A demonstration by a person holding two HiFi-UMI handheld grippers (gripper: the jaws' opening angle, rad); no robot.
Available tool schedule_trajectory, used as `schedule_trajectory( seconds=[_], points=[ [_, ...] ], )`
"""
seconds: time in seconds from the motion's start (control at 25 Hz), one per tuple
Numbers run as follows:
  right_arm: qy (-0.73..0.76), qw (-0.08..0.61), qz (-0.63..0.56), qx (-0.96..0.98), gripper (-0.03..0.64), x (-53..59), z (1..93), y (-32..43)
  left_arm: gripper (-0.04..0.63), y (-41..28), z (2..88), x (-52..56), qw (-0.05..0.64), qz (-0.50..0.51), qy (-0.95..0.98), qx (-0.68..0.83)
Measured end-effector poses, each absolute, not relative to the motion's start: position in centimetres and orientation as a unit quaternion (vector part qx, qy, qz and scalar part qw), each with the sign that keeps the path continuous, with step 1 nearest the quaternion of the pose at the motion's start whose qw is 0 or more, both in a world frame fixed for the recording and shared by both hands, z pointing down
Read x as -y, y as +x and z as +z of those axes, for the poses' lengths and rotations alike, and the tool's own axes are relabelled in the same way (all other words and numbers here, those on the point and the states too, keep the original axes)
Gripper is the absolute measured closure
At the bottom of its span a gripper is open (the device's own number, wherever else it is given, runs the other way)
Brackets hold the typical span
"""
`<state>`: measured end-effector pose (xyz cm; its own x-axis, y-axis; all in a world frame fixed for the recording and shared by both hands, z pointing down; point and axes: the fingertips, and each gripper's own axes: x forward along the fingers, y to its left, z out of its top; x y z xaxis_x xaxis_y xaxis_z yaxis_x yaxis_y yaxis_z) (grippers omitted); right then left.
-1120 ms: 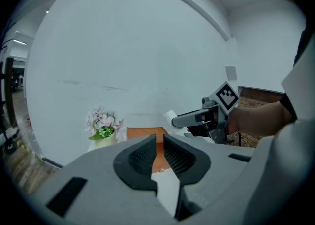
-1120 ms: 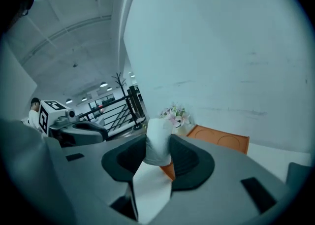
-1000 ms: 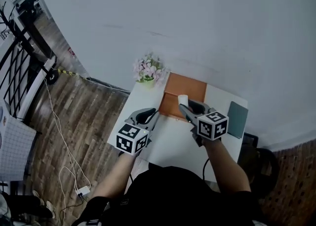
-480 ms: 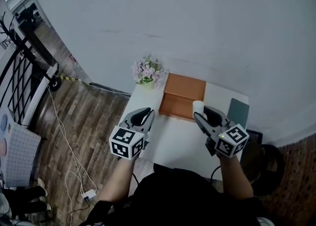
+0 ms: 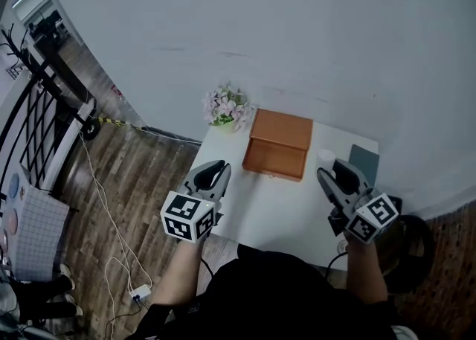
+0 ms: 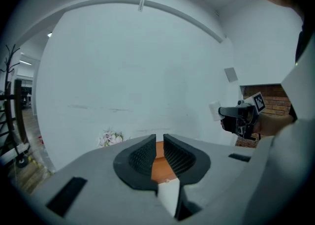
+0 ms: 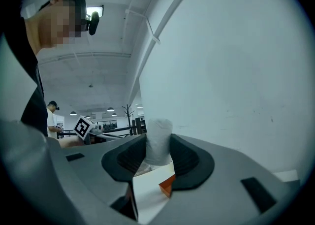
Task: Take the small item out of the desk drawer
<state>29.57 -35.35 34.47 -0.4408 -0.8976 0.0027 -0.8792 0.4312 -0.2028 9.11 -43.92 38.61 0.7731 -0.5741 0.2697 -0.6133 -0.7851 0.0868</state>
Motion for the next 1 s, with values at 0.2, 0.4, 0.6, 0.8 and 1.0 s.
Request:
schedule_trajectory(
  seconds=[0.2,0.4,0.6,0.8,1.0],
  points=[
    [-0.523,0.067,-0.064,-0.848,0.463,34.5,32.5,29.6,0.540,7.7,37.7,43.4,0.075,0.106,0.931,0.342],
    [-0.532,0.059,-0.032,-0.844,0.463,33.5,31.8,29.4,0.540,8.1,38.1,43.6,0.075,0.105,0.931,0.341],
    [-0.555,0.065,-0.045,-0.828,0.463,33.2,33.0,30.3,0.540,9.6,37.6,43.9,0.063,0.101,0.937,0.329],
    [-0.549,0.064,-0.055,-0.831,0.465,33.0,33.8,30.0,0.540,10.9,37.2,43.5,0.058,0.100,0.942,0.316],
    [-0.547,0.062,-0.063,-0.833,0.465,32.7,34.2,29.8,0.540,11.0,38.2,43.1,0.068,0.108,0.942,0.311]
  ],
)
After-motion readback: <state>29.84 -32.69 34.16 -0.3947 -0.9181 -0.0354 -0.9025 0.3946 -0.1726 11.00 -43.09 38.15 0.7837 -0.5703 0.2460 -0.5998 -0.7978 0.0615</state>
